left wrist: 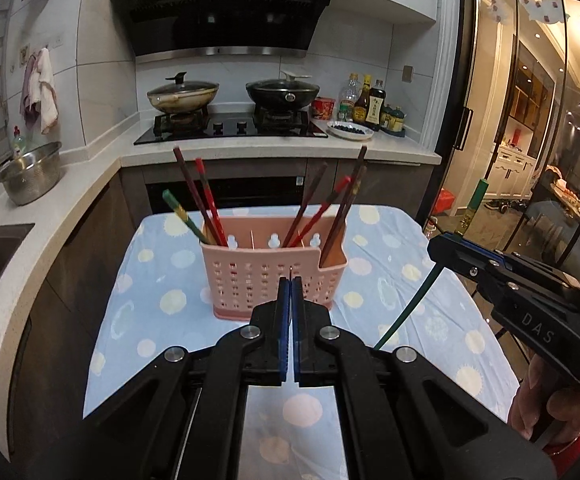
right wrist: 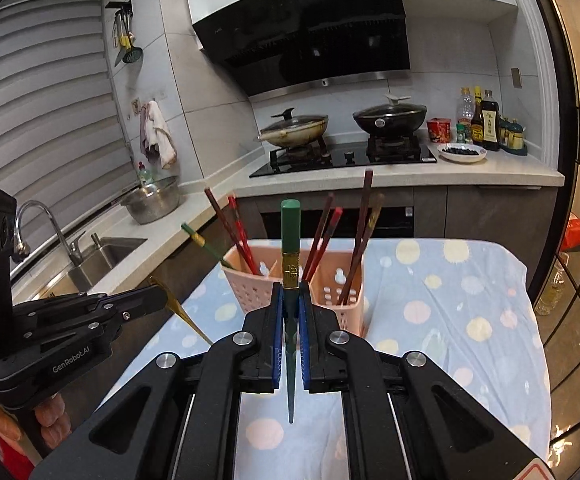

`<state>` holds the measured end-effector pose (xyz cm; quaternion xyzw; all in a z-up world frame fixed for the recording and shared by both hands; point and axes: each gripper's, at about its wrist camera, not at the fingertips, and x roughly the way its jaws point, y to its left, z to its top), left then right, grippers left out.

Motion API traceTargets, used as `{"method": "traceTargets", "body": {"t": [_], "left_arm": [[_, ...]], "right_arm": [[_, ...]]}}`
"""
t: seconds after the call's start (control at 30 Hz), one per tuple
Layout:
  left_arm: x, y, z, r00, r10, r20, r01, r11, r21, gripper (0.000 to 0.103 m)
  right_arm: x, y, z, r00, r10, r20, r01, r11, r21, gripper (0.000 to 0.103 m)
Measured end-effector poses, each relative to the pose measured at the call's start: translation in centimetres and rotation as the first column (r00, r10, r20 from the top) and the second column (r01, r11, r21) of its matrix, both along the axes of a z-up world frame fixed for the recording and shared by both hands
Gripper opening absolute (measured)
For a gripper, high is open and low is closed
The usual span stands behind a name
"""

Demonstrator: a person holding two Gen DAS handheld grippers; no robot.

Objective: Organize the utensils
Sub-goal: 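Lift the gold spoon and green chopstick and carry them over the pink holder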

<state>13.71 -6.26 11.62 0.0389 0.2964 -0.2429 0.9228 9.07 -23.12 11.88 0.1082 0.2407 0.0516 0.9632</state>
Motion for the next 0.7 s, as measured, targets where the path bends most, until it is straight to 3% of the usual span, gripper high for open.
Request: {"method": "traceTargets", "body": {"t": [0.17, 0.33, 0.47, 0.7], "left_arm": [[2.5, -0.4, 3.9, 0.997, 0.006, 0.078, -0.004, 1.000, -0.028, 0.001], [5.6, -0.7, 6.1, 0.995, 0.018, 0.103, -0.012, 0.998, -0.055, 0.001], [8.2, -0.7, 6.1, 0.996, 0.029, 0.080, -0.024, 0.997, -0.068, 0.001], [11.4, -0.6, 3.3, 0.999, 0.040, 0.006, -0.039, 0.997, -0.061, 0.001]], "right_arm": [[3.1, -0.5, 4.3, 0.995, -0.022, 0.095, 0.023, 1.000, -0.001, 0.007], [7.1, -0.3, 7.4, 0.989, -0.034, 0.142, 0.035, 0.999, -0.007, 0.007], [10.6, -0.1, 7.4, 0.992, -0.037, 0.122, 0.039, 0.999, -0.011, 0.007], [14.8, 0.7, 4.6, 0.999, -0.025, 0.036, 0.026, 0.999, -0.028, 0.007]]}}
